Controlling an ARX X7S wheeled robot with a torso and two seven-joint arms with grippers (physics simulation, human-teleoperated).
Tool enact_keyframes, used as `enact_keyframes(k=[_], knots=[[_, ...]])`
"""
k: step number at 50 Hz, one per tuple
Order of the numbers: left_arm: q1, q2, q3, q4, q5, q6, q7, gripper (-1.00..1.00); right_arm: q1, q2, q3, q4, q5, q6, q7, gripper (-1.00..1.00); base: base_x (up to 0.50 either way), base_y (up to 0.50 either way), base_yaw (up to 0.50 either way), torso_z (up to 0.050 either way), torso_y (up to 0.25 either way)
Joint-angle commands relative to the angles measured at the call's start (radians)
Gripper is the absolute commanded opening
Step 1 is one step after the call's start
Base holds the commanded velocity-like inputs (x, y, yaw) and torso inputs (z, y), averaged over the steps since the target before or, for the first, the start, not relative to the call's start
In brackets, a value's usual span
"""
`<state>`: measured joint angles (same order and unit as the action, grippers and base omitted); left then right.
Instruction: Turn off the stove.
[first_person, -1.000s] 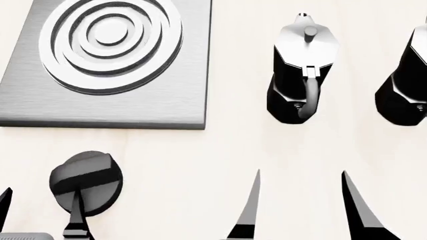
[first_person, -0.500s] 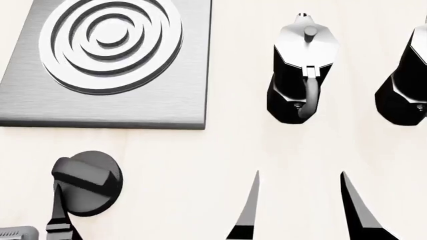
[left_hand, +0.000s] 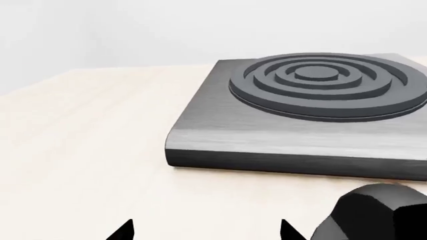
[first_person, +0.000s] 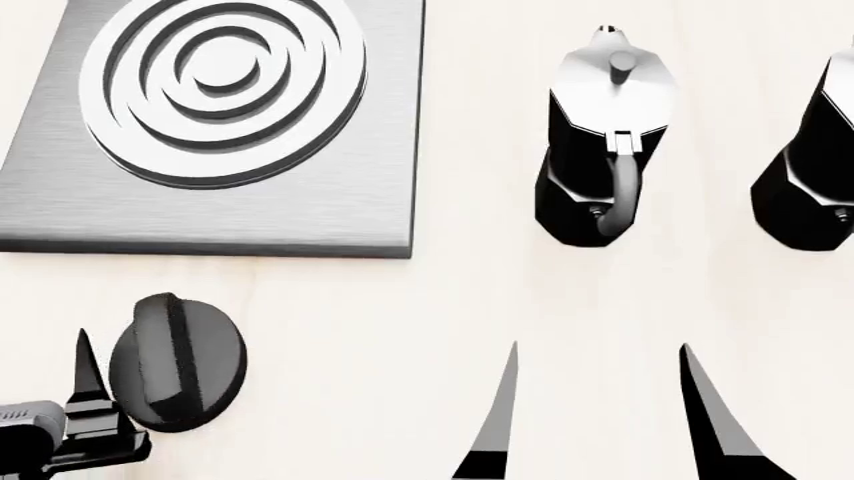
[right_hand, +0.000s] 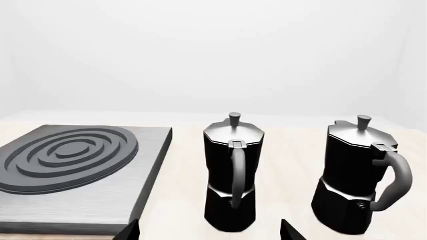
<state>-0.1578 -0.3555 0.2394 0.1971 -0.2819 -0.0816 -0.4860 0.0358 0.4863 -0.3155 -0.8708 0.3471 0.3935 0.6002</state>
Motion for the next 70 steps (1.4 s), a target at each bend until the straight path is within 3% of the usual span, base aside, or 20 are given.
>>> enact_keyframes(k=[1,70], knots=[[-0.05,0.019,0.039,-0.076,-0.032,-0.008,0.052,1.0,0.001,0.003,0.001,0.001,0.004,-0.002,0.001,1.0,0.0,0.0,0.0,0.0,0.0],[0.024,-0.072,0.013,0.189,-0.069,-0.108,-0.01,1.0,0.002,0.011,-0.016,0.012,0.006,-0.028,0.01,1.0,0.0,0.0,0.0,0.0,-0.001]])
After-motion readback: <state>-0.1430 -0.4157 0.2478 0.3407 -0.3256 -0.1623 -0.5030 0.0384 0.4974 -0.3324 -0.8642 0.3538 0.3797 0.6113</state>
